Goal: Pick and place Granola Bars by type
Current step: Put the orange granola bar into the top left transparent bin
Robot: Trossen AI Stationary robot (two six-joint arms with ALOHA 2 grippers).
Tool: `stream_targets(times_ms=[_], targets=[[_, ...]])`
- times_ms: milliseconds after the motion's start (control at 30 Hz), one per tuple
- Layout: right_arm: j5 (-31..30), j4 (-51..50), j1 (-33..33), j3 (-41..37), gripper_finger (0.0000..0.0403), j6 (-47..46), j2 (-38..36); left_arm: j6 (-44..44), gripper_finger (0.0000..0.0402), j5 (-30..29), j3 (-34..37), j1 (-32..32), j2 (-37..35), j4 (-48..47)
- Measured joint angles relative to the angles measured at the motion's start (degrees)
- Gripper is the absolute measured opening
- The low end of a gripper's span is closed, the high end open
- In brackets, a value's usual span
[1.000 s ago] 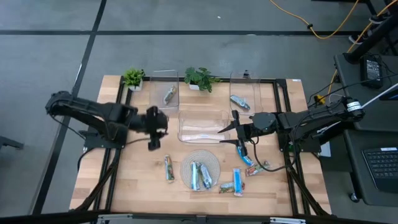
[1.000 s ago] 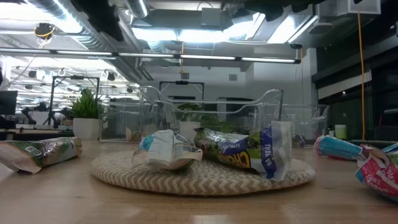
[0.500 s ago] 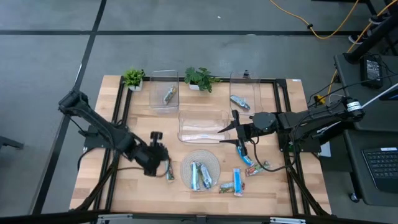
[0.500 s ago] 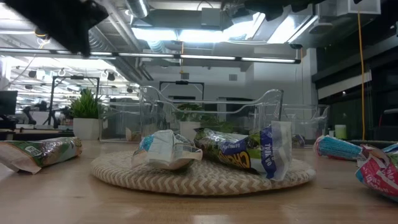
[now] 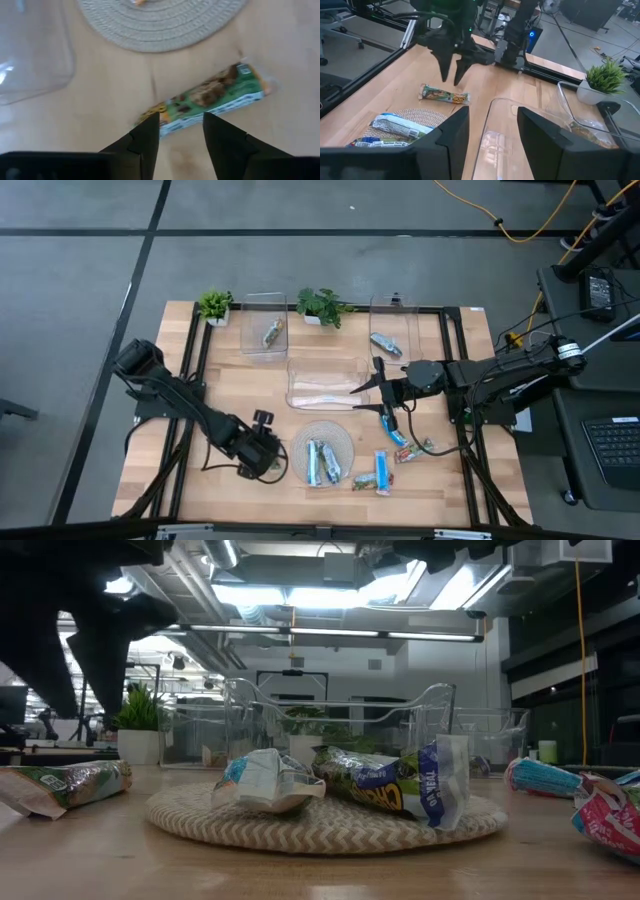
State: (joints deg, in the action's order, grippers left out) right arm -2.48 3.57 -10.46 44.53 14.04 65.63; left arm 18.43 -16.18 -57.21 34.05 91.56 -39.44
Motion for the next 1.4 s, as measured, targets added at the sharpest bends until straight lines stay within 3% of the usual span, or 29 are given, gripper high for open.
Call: stream_targets(times_ms=[167, 367, 500, 767, 1100, 1400], targets=[[0.0, 0.0, 0.0, 0.0, 0.0169, 0.0, 0.0, 4.7, 0.0178, 4.2, 0.0, 0.0, 0.3, 3.9], [0.0, 0.0, 0.0, 0.0, 0.0169, 0.1, 0.0, 6.5, 0.0197, 1.8, 0.0, 0.8, 0.4, 9.3], [0.0, 0.0, 0.0, 0.0, 0.0169, 0.1, 0.0, 5.1, 0.0198, 2.4, 0.0, 1.5, 1.0, 9.7], [0.0, 0.0, 0.0, 0.0, 0.0169, 0.1, 0.0, -6.6, 0.0198, 2.1, 0.0, 5.4, 3.3, 10.1], [0.0, 0.4, 0.1, 0.0, 0.0169, 0.0, 0.0, -10.5, 0.0198, 0.8, 0.0, 6.5, 10.4, 11.5], [0.0, 0.4, 0.1, 0.0, 0.0169, -0.2, 0.0, -8.0, 0.0177, -2.1, -0.1, 6.4, 11.4, 13.3]])
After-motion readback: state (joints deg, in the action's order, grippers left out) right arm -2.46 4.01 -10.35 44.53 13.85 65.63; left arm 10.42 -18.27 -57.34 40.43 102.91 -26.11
